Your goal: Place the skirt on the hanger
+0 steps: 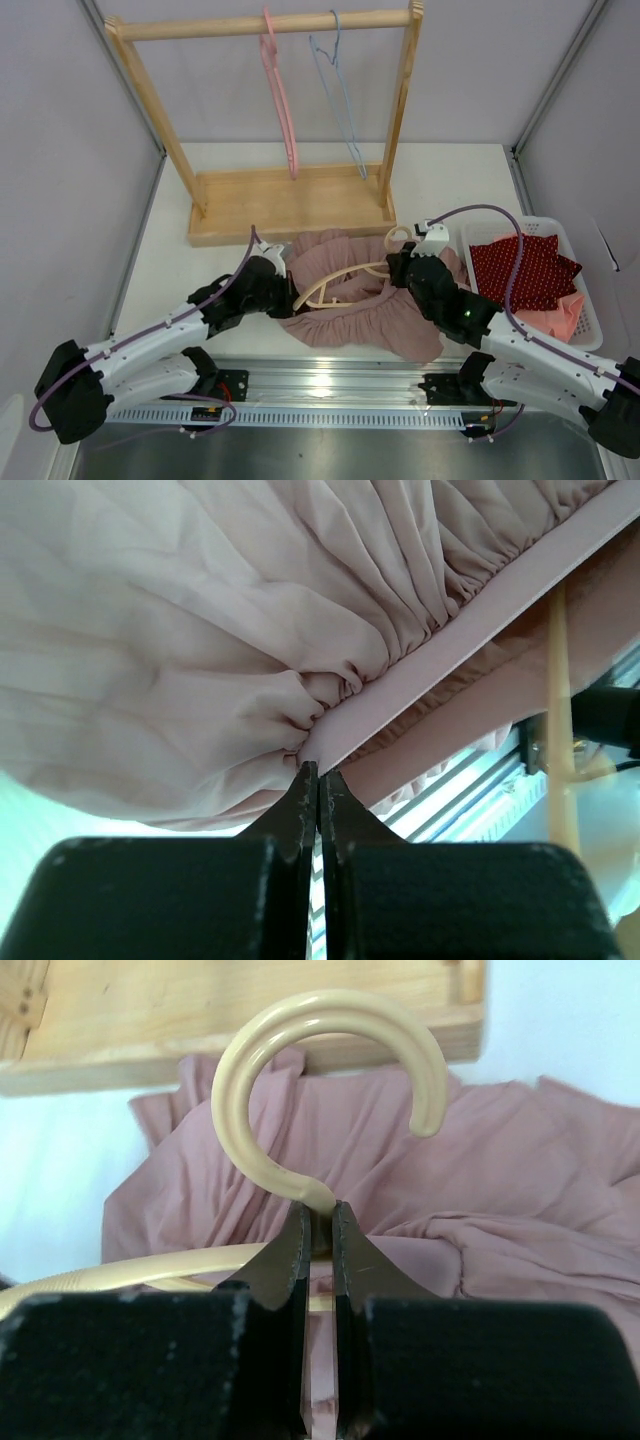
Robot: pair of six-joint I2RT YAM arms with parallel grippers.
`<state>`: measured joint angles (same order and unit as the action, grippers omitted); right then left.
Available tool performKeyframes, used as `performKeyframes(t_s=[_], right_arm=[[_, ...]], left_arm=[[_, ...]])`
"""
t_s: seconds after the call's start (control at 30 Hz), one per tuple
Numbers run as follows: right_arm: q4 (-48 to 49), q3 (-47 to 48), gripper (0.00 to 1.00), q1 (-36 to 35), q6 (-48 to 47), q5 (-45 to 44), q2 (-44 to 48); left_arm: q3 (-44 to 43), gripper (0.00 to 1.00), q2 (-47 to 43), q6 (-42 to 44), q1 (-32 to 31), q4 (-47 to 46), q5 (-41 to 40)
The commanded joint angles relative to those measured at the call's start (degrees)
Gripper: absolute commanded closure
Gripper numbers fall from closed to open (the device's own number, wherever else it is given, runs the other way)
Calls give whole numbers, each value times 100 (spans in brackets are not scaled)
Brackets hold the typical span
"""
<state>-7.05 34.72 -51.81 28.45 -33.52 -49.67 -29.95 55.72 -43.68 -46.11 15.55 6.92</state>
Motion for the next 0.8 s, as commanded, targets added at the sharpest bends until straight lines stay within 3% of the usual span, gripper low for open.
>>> performKeyframes(t_s=[0.0, 0.47, 0.77], right_arm=[[-226, 26, 100, 119, -401, -1103, -60], [-648, 70, 100, -163, -138, -2334, -508], [-842, 140, 100, 66, 100, -2405, -526]], left_arm=[[-71, 100, -465, -35, 225, 509, 196], [-476, 100, -879, 140, 392, 1230, 100], [-537, 100, -1230, 202, 462, 1617, 38]])
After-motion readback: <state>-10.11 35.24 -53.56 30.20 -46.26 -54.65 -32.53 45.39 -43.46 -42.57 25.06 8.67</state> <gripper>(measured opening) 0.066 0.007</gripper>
